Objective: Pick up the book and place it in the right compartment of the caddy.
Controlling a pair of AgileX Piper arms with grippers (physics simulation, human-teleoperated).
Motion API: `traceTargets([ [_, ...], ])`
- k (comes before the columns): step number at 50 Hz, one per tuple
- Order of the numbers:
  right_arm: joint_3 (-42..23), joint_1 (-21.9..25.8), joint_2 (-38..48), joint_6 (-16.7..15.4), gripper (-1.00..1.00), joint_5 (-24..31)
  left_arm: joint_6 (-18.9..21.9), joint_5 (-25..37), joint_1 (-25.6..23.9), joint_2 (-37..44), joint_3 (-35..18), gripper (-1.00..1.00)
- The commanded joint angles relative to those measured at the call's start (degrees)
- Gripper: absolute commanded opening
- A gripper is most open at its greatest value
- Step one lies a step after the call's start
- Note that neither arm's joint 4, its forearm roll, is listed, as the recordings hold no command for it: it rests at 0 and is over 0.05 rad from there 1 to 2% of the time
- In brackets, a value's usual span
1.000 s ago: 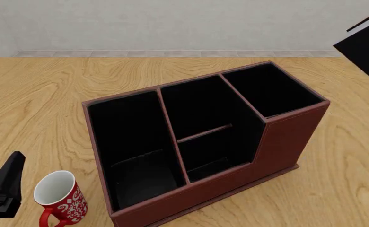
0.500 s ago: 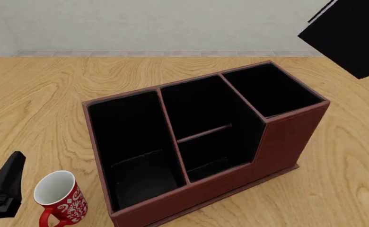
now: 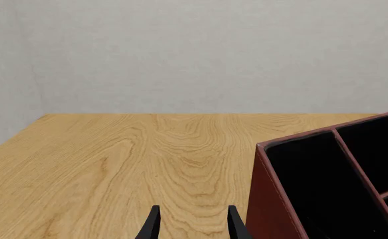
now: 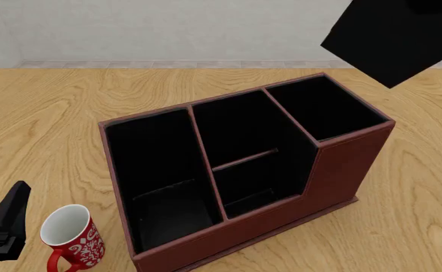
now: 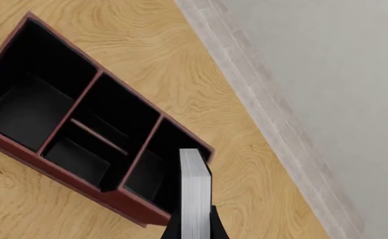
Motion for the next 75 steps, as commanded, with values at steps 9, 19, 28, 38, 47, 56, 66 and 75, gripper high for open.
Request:
traceTargets([
  [9,0.36,0.85,4.52,1.72,-1.0,-2.11,0.0,-0.1,0.01,0.06,0.04,1.0],
  [19,2.59,0.45,6.24,1.68,-1.0,-4.86,0.0,-0.23,0.02,0.12,0.12,1.0],
  [28,4.13,-0.1,7.17,1.73,-1.0,-6.65,0.0,0.25,0.03,-0.13,-0.11,1.0],
  [38,5.16,-0.39,7.26,1.92,-1.0,-7.44,0.0,-0.31,0.03,0.24,0.06,1.0],
  [47,5.99,-0.36,7.55,2.14,-1.0,-8.1,0.02,0.2,0.03,-0.13,-0.08,1.0],
  [56,7.11,-0.57,8.03,2.27,-1.0,-9.06,0.03,0.41,0.03,-0.39,-0.03,1.0],
  [66,9.39,-0.99,8.16,2.13,-1.0,-10.7,0.03,0.13,0.03,-0.26,0.1,1.0],
  [75,11.26,-0.37,9.03,3.31,-1.0,-12.43,0.04,0.2,0.02,-0.35,0.1,1.0],
])
